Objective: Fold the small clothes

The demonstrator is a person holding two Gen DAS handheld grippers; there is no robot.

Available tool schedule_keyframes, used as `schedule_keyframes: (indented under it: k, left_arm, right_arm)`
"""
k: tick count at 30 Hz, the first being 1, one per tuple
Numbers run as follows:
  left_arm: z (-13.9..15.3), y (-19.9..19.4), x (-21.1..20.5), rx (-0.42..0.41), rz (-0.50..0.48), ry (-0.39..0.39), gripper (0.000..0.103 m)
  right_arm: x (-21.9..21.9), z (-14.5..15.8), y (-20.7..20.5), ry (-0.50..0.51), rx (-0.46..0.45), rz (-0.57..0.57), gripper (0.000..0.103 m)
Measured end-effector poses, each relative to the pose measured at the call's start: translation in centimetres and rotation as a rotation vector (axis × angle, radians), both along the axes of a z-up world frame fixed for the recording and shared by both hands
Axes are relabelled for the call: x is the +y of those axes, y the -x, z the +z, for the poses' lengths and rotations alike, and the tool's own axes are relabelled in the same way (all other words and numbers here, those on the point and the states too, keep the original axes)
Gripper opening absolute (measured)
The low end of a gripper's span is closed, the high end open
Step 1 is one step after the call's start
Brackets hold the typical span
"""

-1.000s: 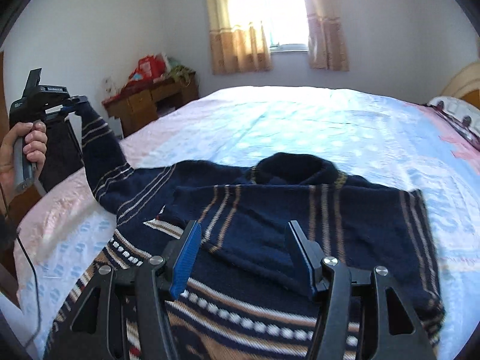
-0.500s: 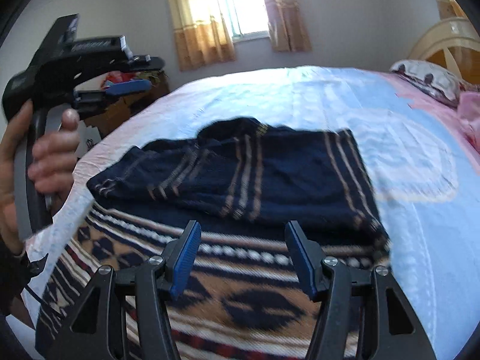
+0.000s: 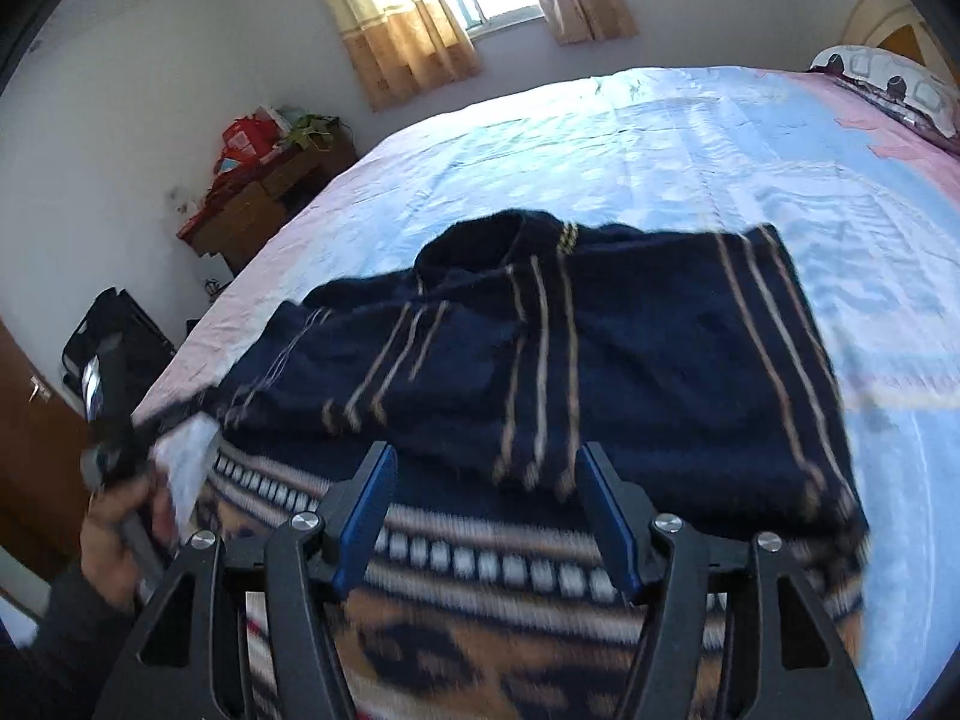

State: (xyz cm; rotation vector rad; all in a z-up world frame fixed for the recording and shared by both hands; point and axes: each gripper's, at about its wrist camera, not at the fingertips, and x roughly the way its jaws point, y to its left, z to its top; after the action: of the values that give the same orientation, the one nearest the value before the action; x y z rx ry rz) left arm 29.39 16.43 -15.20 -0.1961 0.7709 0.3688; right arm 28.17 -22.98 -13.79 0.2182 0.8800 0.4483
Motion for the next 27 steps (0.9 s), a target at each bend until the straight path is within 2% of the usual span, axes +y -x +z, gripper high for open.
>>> schedule_keyframes:
  k: [2, 7, 10, 12, 13, 14, 15, 17, 19, 27]
  left_arm:
    - [-0.2, 0.7, 1.2, -0.033, 0.003, 0.085, 0.086]
    - [-0.4, 1.4, 0.4, -0.072, -0.031, 0.154, 0.087]
    - [-0.2, 2.0, 0.4, -0.114, -0.052, 0.176, 0.088]
    - [-0.2, 2.3, 0.6, -0.132, -0.064, 0.184, 0.098]
    - [-0.1, 2.2, 0.7, -0.141, -0.071, 0.189, 0.099]
    - [-0.1, 2.3, 0.6, -0.147, -0.073, 0.191, 0.099]
    - [-0.2, 2.2, 0.8, -0.146, -0.073, 0.193, 0.099]
    - [-0.3, 1.9, 0.8, -0.139, -0.083, 0.206, 0.099]
    - [-0.5, 1.7, 0.9, -0.137, -0.093, 0.215, 0.099]
    - [-0.3, 1.6, -0.3, -0.152, -0.187, 0.218, 0.1]
  right_arm:
    - [1.2, -0.5, -1.9, -0.002, 0.034, -0.002, 0.063]
    - [4.3, -2.8, -5.8, 0.044, 0.125, -0.013, 0.061]
    - [5.1, -4.1, -7.1, 0.071, 0.171, -0.048, 0.052]
    - [5.7, -4.4, -7.4, 0.099, 0.158, -0.051, 0.052]
    - [6.2, -4.4, -7.6, 0.108, 0.155, -0.045, 0.047]
    - [6.5, -4.4, -7.8, 0.107, 0.157, -0.035, 0.032]
    - [7.0, -4.4, -7.9, 0.113, 0.156, -0.018, 0.024]
    - [8.1, -4.2, -7.9, 0.15, 0.142, 0.01, 0.014]
    - [8.5, -3.7, -7.5, 0.179, 0.109, 0.024, 0.011]
    - [7.5, 1.8, -4.9, 0.271, -0.115, 0.009, 0.01]
